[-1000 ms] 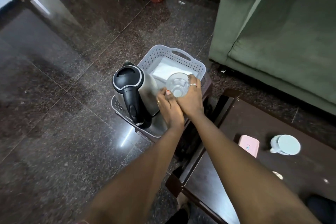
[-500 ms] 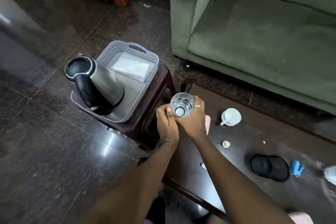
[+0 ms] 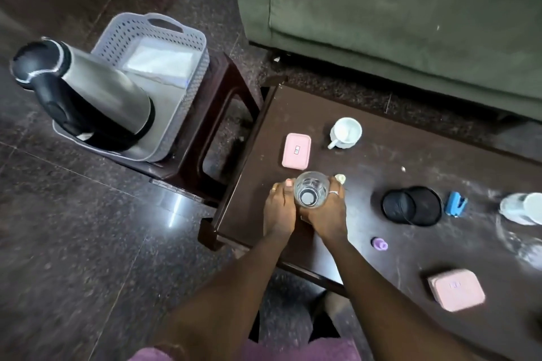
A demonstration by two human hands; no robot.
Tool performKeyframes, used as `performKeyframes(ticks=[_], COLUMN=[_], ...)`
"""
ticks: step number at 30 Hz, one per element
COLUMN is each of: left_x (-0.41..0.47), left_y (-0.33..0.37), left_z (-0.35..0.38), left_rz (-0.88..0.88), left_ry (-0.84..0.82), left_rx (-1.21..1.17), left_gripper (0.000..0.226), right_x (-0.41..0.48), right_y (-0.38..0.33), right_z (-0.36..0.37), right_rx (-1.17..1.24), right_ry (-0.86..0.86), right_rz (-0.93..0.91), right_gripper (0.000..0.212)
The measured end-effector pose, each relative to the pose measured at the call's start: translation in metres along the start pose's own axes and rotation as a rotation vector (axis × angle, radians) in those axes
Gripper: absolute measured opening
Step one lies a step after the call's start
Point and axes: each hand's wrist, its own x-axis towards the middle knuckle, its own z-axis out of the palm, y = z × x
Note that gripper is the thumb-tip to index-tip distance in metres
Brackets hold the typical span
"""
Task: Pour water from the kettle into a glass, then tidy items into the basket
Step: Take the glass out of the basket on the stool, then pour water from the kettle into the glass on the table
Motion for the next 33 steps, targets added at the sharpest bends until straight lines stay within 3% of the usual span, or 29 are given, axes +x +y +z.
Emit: performKeyframes(ticks=[19,26,29,33], left_x=[0.03,0.038,0.051,0.068], left_y=[-0.002,0.015,0.022,0.024], left_z=[-0.002,-0.028,-0.058,-0.112], left_rz=[0.006,0.018,0.058,0.076], left_ry=[-0.052,-0.019,0.072,0.283], left_rx=[0.032,0.004,-0.057,-0.056], left_gripper=[0.038,0.038,0.034,0.03], right_x=[0.026,0.015,0.012,0.008], right_y=[0.001,-0.021,-0.053,-0.121], right_z=[0.027,0.04,0.052,0.074], right_rx=[-0.053,-0.352,-0.37,-0.151], right_ry=[-0.026,0.115,0.125,0.034], right_rz=[0.005,-0.03,-0.127,-0.294], right_gripper=[0.088,0.105,0.1,0.063])
